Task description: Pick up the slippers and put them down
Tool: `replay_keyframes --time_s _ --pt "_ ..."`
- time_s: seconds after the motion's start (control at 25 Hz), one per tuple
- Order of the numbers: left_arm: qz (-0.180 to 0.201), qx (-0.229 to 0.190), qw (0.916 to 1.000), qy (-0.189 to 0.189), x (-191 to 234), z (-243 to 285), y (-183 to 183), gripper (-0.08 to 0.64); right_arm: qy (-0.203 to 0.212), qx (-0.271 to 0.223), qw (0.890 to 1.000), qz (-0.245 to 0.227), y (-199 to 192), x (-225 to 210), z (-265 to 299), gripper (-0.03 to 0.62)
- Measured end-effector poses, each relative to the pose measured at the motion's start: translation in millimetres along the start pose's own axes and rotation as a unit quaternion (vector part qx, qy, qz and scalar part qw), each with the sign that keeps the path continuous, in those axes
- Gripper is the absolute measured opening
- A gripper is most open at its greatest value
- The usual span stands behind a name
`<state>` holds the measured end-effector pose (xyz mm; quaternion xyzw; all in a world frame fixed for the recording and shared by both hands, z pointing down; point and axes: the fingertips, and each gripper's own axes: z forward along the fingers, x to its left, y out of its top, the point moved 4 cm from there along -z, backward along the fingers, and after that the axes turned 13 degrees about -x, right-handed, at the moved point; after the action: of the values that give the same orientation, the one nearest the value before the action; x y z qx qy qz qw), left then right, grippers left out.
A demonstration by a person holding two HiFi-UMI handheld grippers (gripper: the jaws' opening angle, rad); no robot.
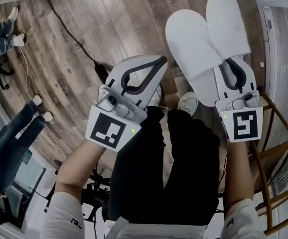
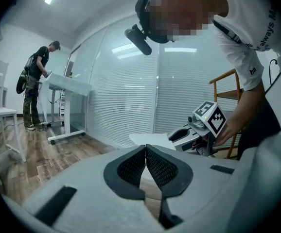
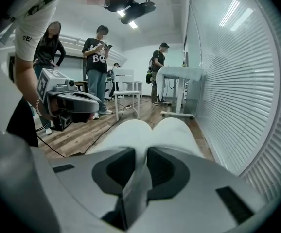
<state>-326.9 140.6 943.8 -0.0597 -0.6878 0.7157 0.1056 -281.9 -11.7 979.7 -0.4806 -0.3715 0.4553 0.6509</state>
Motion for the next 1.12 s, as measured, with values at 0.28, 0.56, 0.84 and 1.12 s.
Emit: replay_keyframes --time_s 0.28,0.56,0.84,1.12 --pt "0.011 -0.003 0.9996 -0.025 23 19 -79 0.012 0.041 0.008 0.999 -0.017 -84 1 32 0.063" --pt "0.005 0.012 0.9986 -0.052 36 35 -167 0.012 0.076 0.033 0.996 -0.034 -170 5 60 0.063" --pt "0.004 0.011 0.9986 -0.052 36 43 -239 0.012 0.079 0.051 0.995 -0.034 -243 1 80 0.063" --pt "-0.003 0.021 0.9986 -0.049 24 45 -292 0.013 0.073 0.068 0.995 0.006 -296 16 92 0.063"
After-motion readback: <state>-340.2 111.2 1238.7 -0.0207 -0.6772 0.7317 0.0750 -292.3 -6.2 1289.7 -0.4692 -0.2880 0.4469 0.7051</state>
